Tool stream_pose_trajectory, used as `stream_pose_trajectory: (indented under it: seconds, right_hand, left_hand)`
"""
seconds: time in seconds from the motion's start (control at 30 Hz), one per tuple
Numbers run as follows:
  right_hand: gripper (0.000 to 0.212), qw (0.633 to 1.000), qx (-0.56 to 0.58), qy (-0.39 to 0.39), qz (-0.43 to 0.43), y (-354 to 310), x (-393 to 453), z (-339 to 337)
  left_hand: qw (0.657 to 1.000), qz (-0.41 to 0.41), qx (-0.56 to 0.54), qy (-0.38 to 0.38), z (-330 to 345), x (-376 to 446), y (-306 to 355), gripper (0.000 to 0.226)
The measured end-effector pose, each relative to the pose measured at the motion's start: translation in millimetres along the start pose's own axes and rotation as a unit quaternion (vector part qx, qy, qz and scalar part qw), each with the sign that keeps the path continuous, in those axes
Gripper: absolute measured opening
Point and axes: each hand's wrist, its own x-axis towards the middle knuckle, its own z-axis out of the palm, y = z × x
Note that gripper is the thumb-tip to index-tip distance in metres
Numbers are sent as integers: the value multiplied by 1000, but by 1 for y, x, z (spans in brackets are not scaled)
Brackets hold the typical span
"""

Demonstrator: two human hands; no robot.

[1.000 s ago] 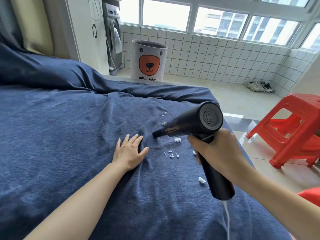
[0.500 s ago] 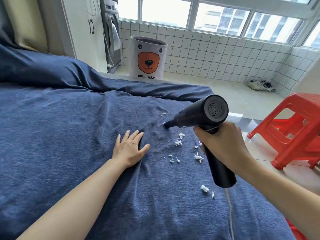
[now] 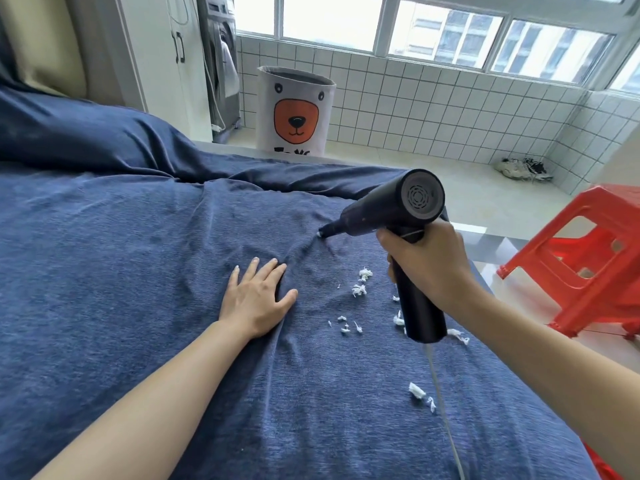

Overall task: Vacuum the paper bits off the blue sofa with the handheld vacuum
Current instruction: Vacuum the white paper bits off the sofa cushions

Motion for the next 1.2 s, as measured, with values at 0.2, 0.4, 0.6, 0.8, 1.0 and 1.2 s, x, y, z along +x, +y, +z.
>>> stream_pose_trajectory:
  seconds: [0.2,0.4,0.6,0.8,1.0,1.2]
  right_hand:
    - [25,1000,-11,25,15,3,18,10]
    - [24,1000,10,17,22,6,28,14]
    - [23,996,74,0,46,8,28,11]
    - [24,997,63,-2,51,6,24,6]
    - [24,998,-21,44,25,8,24,-18]
    - [24,994,-65,68,50,32,23,-52]
  left_hand:
    - [1000,2,6,14,3,1,-1,66]
    - [1000,1,13,14,4,1,-1,66]
    - [1000,-3,7,18,5,0,-2,72]
    - [1000,-5,17,17,5,-1,-2,64]
    - [1000,-2,17,16,5,-1,-2,62]
    - [1000,-2,23,13,7,-1,-3,61]
